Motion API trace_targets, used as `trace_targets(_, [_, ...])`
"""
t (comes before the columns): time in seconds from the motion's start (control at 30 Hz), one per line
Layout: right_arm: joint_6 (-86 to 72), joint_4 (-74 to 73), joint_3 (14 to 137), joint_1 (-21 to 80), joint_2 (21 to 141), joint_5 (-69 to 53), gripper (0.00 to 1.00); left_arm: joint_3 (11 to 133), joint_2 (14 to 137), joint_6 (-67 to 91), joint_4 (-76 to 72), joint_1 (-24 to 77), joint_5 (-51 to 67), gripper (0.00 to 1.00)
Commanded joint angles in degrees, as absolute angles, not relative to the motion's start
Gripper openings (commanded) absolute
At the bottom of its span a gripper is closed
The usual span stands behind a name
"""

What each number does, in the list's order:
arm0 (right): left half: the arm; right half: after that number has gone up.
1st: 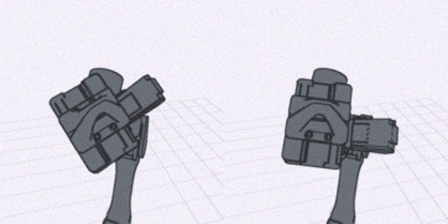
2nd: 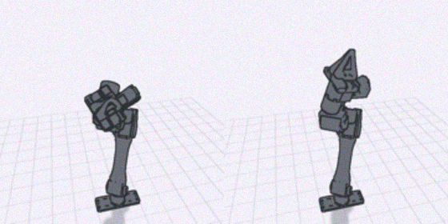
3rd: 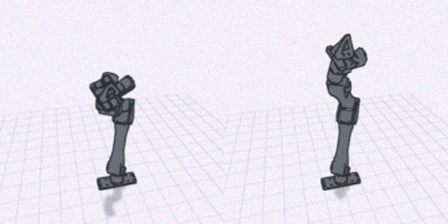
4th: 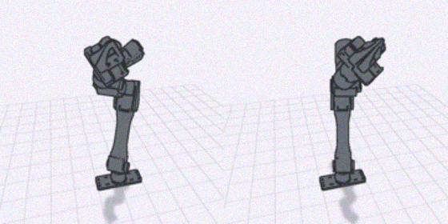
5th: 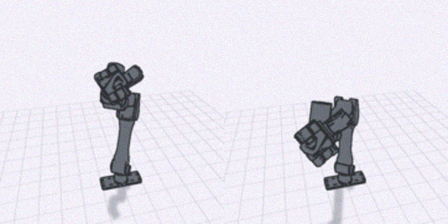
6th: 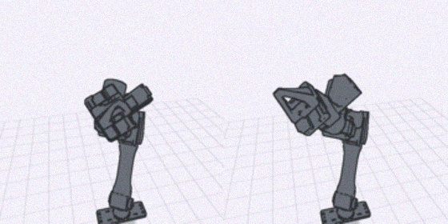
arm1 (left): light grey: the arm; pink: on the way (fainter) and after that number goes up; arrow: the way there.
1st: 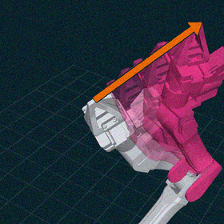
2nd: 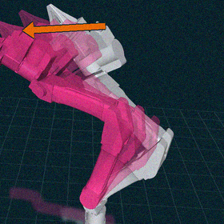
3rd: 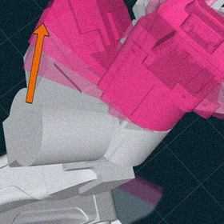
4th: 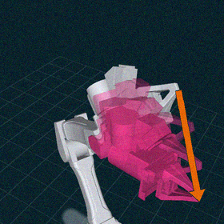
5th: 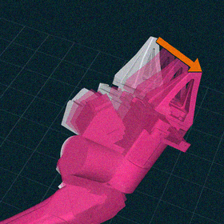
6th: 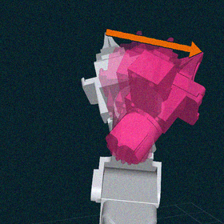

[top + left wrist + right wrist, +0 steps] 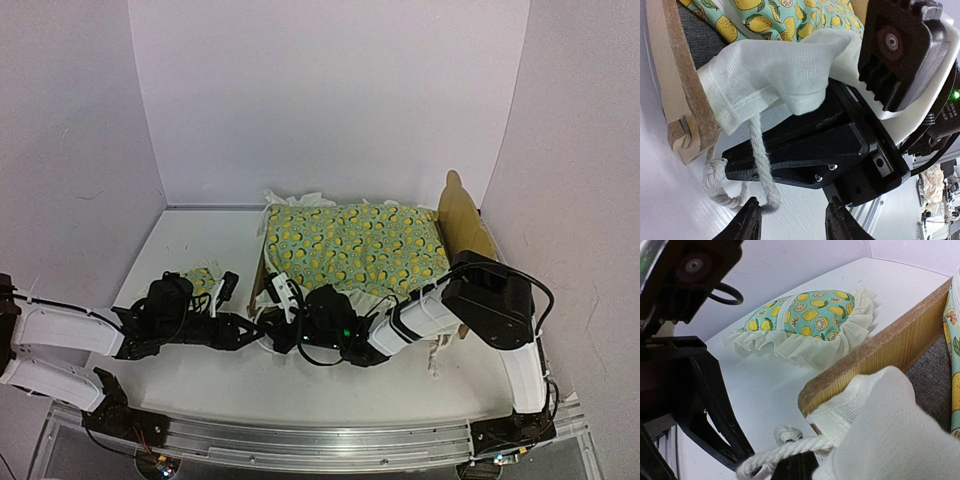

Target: Set up the pet bed

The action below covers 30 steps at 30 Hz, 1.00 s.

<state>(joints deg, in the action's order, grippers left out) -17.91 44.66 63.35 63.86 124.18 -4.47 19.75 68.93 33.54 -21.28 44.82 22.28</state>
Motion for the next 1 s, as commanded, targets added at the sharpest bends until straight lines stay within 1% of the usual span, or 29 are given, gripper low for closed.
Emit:
trace_targets(0.0, [-17.0,50.4,63.2,62.9,123.9,-6.5,0.00,20.8,63.3,39.3,-19.5,44.3,20.5,0.47])
trace_targets(0.1, [-16.9,50.4,63.1,62.7,123.9,-6.6,0.00,20.4,58.7,42.4,-16.0,43.3,17.6,0.48])
trace_targets(0.2, [-16.8,50.4,63.0,62.6,123.8,-6.7,0.00,20.1,55.6,47.4,-12.3,41.7,13.7,0.47])
trace_targets(0.27, [-16.7,50.4,63.1,62.7,123.8,-6.8,0.00,19.7,55.4,53.3,-11.0,40.2,12.0,0.43])
trace_targets(0.37, [-16.7,50.4,63.2,62.7,123.8,-7.3,0.00,20.6,59.6,61.9,-11.1,38.0,15.4,0.38])
trace_targets(0.47, [-16.1,50.3,63.4,62.6,123.9,-8.5,0.00,23.4,64.5,66.4,-11.7,37.8,20.5,0.33])
trace_targets(0.6, [-15.2,50.3,63.7,62.6,124.1,-8.7,0.00,22.2,65.3,71.5,-15.0,37.8,20.4,0.33])
trace_targets(0.7, [-15.2,49.9,64.1,62.7,124.0,-9.4,0.00,21.6,65.4,70.9,-16.7,37.8,19.9,0.38])
trace_targets(0.77, [-15.2,49.9,64.1,62.6,124.0,-9.7,0.00,21.7,65.7,68.5,-16.8,37.8,19.4,0.38])
trace_targets(0.83, [-15.2,49.9,64.0,62.7,123.8,-9.9,0.00,22.0,65.9,66.7,-17.0,37.8,18.7,0.36])
trace_targets(0.9, [-15.1,49.9,63.9,62.6,123.7,-9.9,0.00,22.6,66.4,65.0,-17.0,37.8,19.0,0.32])
trace_targets(0.97, [-15.1,49.9,63.9,62.6,123.5,-9.9,0.00,22.7,66.8,64.5,-17.0,37.8,19.1,0.31])
